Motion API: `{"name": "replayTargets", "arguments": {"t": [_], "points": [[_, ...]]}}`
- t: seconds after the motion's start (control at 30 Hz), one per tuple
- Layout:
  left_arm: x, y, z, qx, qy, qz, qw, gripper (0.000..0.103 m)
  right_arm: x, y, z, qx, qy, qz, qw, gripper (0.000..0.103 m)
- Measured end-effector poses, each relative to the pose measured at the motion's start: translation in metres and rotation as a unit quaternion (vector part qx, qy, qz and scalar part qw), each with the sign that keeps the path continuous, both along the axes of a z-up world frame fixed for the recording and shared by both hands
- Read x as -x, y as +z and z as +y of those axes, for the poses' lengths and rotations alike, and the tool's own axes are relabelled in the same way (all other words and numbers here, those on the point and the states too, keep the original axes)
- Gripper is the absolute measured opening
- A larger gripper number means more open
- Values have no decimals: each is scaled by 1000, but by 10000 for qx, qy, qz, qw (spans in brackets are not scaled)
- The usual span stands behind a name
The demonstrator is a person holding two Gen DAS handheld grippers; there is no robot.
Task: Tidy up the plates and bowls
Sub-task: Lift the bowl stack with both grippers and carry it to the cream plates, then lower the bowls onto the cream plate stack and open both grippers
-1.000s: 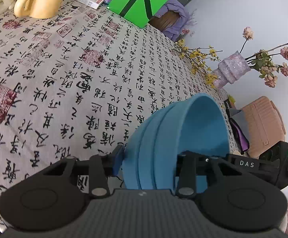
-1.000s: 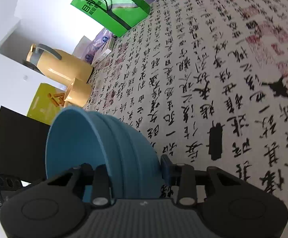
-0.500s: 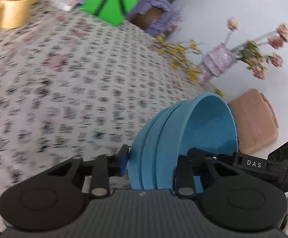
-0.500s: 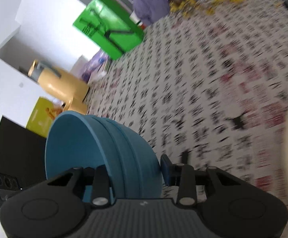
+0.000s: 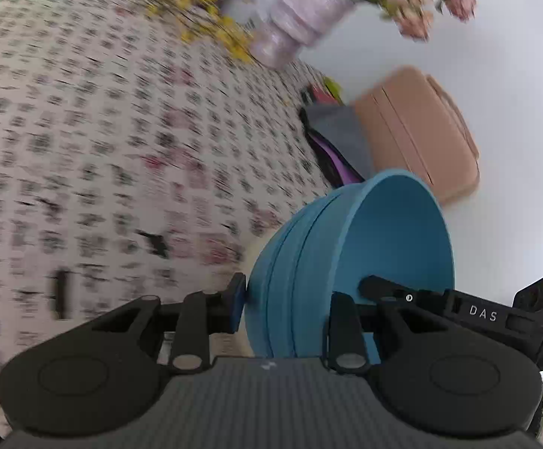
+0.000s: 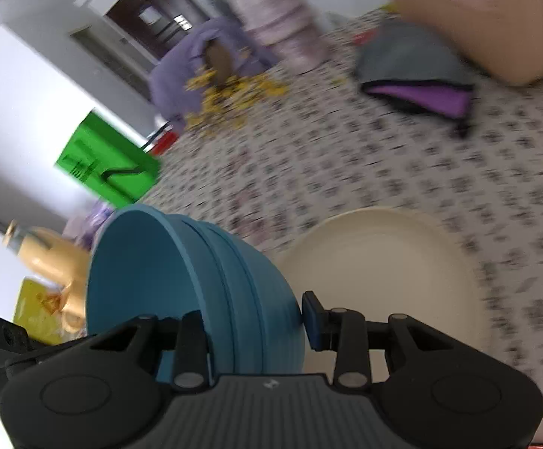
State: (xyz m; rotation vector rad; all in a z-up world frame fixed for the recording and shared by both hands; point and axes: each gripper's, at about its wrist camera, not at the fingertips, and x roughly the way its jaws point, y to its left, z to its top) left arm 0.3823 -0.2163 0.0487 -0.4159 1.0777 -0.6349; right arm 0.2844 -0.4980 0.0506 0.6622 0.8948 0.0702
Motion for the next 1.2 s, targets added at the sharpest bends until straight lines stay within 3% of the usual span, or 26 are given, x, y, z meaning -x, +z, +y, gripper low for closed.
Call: {"name": "replayTargets", "arguments": {"t": [0.2,0.7,0.8,0.83,1.0,1.2], "points": [[-1,-21,-43,-137,-184,322,9992,26,9,-19,-48,-27,-302,251,9992,33],[-17,-37,-64,-241,-234,569,9978,30,0,-48,-66,-213,-464,455,9977,33],[-18,-36,-63,-150,-306,564,9978,34,1,-47,-68,-128,-559,420,9975,37],[-17,-34,-63,-175,-318,502,9981,36,1,-46,-69,-58,-604,392,9974,45],[-11,-23,-60,-279,-308,228,9989,47,8,-33,-66,254,-641,210,9974,59],[2,-11,-48,-377,-257,-85,9989,63,19,-18,-60,645,-664,8,9957,67]]}}
